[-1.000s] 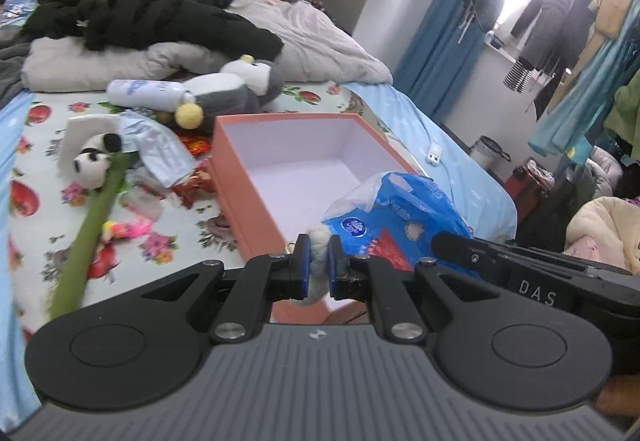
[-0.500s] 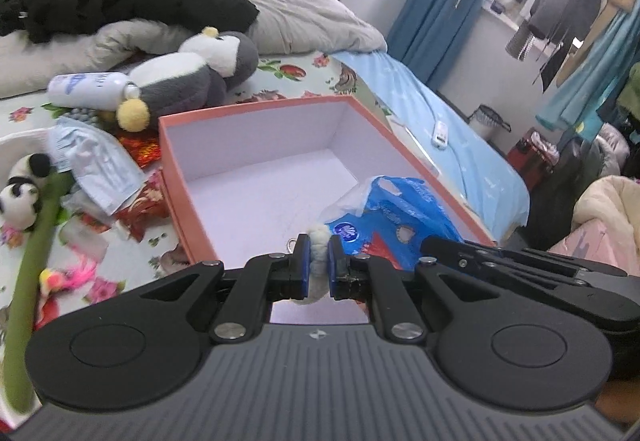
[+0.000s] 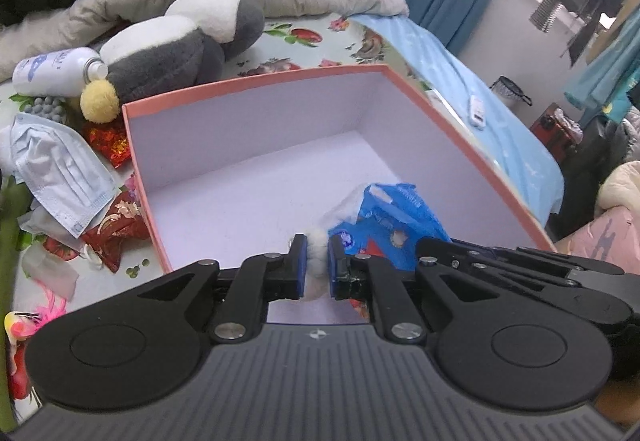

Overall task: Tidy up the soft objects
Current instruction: 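Carry the rope toy with left tool while right tool carries packet over pink box, then open left tool to drop rope toy while right tool drops packet into box, then move both tools back toward the panda plush and clear plastic cup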

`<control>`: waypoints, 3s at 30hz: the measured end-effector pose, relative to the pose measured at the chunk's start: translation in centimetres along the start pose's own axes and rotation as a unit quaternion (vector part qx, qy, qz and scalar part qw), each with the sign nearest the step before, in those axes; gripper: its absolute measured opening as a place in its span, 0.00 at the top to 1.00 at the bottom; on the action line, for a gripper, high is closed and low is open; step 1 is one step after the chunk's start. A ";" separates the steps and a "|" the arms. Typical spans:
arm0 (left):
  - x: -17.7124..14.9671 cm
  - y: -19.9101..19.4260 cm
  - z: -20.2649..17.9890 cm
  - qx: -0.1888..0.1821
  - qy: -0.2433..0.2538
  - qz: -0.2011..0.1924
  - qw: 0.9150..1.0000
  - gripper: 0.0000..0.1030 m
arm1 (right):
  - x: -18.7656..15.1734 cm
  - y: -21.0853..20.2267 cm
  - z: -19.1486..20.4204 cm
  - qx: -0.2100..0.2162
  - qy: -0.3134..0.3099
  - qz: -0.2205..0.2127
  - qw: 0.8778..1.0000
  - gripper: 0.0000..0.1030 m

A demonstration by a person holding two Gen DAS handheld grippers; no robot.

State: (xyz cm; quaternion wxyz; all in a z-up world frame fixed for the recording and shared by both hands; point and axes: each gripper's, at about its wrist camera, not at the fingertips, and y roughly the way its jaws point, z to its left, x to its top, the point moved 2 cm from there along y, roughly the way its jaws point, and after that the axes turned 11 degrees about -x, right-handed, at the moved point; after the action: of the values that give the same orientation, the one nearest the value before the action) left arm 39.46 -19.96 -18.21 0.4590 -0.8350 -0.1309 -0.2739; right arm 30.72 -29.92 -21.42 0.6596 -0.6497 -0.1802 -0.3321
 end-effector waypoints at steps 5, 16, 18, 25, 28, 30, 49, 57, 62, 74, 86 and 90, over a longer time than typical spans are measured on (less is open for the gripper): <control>0.1 0.7 1.2 -0.013 -0.022 0.004 1.000 0.64 | 0.0 0.5 0.1 -0.009 -0.001 0.014 1.000 0.60; -0.7 -3.9 -0.1 0.003 0.002 -0.017 1.000 0.64 | -0.9 -4.1 0.9 0.001 -0.006 -0.011 1.000 0.56; -1.1 -5.4 -0.6 0.004 0.006 -0.023 1.000 0.64 | -1.1 -5.4 1.2 0.004 -0.006 -0.019 1.000 0.56; -3.1 -11.6 -2.3 0.012 0.021 -0.052 0.998 0.64 | -2.6 -10.3 2.4 0.014 -0.005 -0.041 0.999 0.56; -4.4 -14.4 -2.8 0.013 0.022 -0.064 0.998 0.64 | -3.4 -12.3 3.0 0.016 -0.008 -0.051 0.999 0.56; -5.3 -16.0 -3.1 0.015 0.023 -0.071 0.997 0.64 | -4.1 -13.6 3.4 0.020 -0.008 -0.057 0.998 0.56; -13.9 -28.0 -4.4 0.034 0.021 -0.126 0.991 0.57 | -10.2 -22.6 6.4 0.048 -0.020 -0.098 0.994 0.56; -17.1 -31.4 -4.1 0.050 0.015 -0.144 0.988 0.52 | -12.3 -24.3 7.5 0.056 -0.036 -0.101 0.993 0.56; -19.2 -32.5 -3.7 0.063 0.010 -0.142 0.988 0.52 | -13.4 -24.8 8.3 0.068 -0.047 -0.097 0.992 0.56; -24.3 -35.7 -1.7 0.105 -0.029 -0.149 0.983 0.52 | -17.4 -25.4 11.2 0.115 -0.080 -0.065 0.988 0.56; -22.7 -35.1 2.7 0.128 -0.063 -0.149 0.978 0.52 | -16.3 -21.9 15.0 0.120 -0.121 -0.040 0.984 0.56; -21.1 -34.3 4.7 0.134 -0.074 -0.144 0.978 0.52 | -15.1 -19.8 16.1 0.121 -0.131 -0.027 0.984 0.56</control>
State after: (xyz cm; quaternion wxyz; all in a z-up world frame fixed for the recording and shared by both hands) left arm 7.67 3.32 -8.61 0.5115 -0.7560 -0.3192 -0.2549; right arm 9.73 -9.78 -15.43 0.6945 -0.5984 -0.3213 -0.2373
